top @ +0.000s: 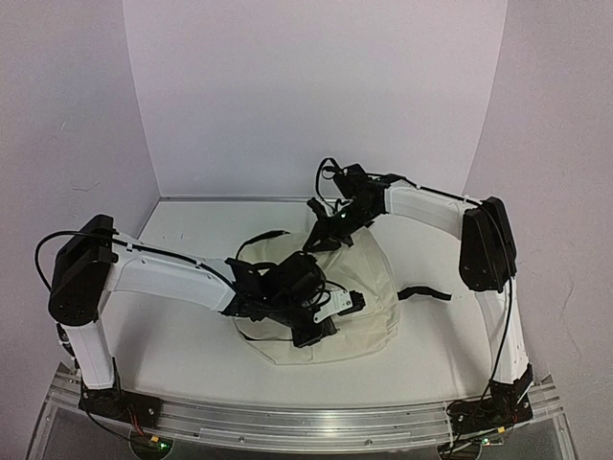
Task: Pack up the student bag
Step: Zip the student bag at the center of the board, then adjust the student bag at the center of the board.
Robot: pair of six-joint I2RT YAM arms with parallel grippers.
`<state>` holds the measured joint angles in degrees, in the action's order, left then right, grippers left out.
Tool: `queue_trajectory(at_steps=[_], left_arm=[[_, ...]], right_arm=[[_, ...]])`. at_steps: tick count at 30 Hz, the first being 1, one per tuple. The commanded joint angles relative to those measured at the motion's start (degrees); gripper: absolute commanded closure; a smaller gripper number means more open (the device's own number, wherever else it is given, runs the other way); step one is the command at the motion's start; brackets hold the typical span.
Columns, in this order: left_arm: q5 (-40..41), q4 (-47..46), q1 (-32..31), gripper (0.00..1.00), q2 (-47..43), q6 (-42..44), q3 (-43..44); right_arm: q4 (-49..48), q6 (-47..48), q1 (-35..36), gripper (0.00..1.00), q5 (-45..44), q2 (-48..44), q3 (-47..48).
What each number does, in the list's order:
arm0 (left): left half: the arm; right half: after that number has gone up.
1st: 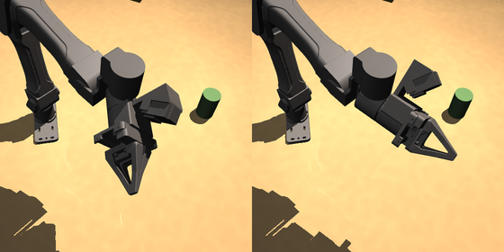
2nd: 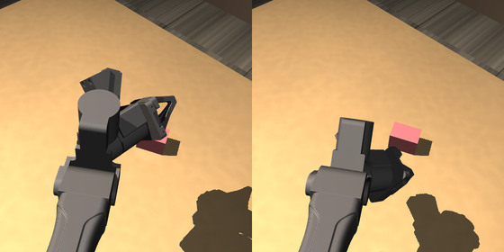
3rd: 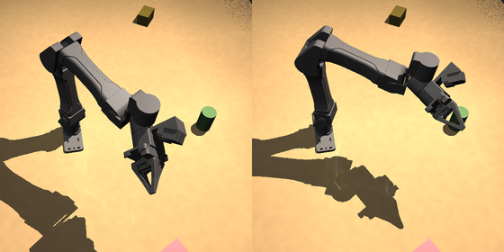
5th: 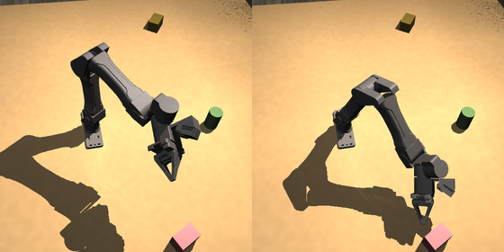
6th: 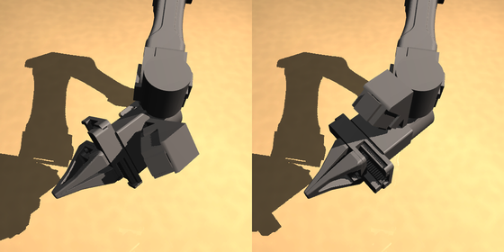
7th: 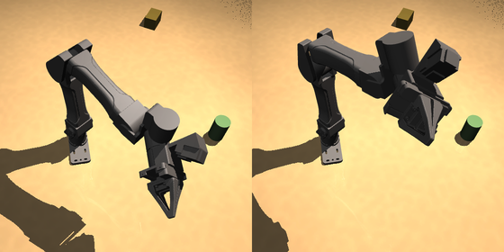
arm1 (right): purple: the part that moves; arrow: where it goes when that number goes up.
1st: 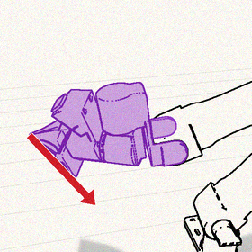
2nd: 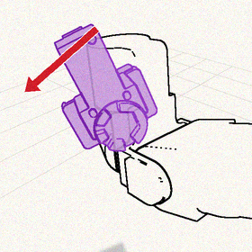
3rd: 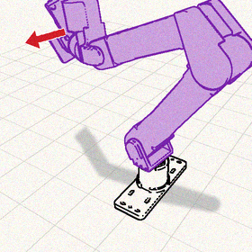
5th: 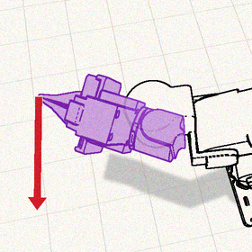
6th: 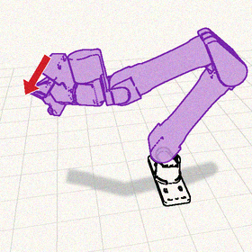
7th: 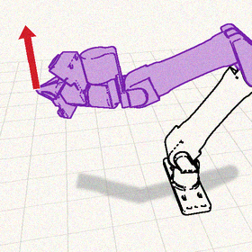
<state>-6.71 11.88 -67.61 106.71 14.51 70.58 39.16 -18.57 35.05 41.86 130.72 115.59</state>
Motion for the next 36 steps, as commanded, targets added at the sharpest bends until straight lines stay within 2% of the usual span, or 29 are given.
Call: queue_trajectory(at_steps=[1, 2, 3, 4, 10, 14, 19, 26, 30, 33, 36], left_arm=[[-2.2, -0.2, 1.6, 0.65, -2.6, -5.4, 4.5], [-1.4, 0.0, 2.7, 0.58, -2.4, -6.4, 5.2], [-0.4, 0.0, 3.3, 0.54, -2.3, -7.0, 6.1], [0.3, 0.2, 4.3, 0.52, -2.2, -8.1, 6.7], [0.6, -2.5, 9.7, 0.42, -5.4, -15.2, 6.5], [0.2, -2.4, 15.0, 0.31, -7.2, -20.0, 7.0], [-2.0, 2.5, 26.1, 0.18, -4.8, -26.7, 11.9], [-8.1, 11.9, 34.3, 0.07, 2.6, -25.2, 21.6], [-10.7, 15.9, 37.1, 0.04, 7.9, -23.9, 26.9], [-13.7, 15.9, 38.2, 0.03, 11.4, -23.4, 28.5], [-16.2, 16.6, 38.3, 0.10, 13.9, -22.4, 28.9]], right_arm=[[-6.2, -0.3, -1.1, 0.60, 0.1, -3.8, 0.8], [-6.0, -0.2, -1.2, 0.50, 0.3, -4.8, 0.6], [-5.9, 0.2, -1.3, 0.44, 0.2, -5.7, 0.4], [-5.8, 0.7, -1.6, 0.37, -0.4, -7.3, -0.3], [-5.6, 3.9, -6.3, 0.25, -4.0, -16.2, -5.3], [-5.7, 6.9, -8.3, 0.21, -6.8, -24.1, -13.8], [-5.9, 11.7, -8.3, 0.19, -5.6, -34.9, -30.5], [-5.0, 20.5, -8.3, 0.12, -2.4, -46.7, -51.1], [-2.7, 24.9, -8.3, 0.12, -4.4, -48.4, -58.2], [-2.1, 26.8, -8.3, 0.14, -6.0, -46.7, -59.9], [-2.1, 27.6, -8.3, 0.17, -9.4, -43.1, -58.2]])
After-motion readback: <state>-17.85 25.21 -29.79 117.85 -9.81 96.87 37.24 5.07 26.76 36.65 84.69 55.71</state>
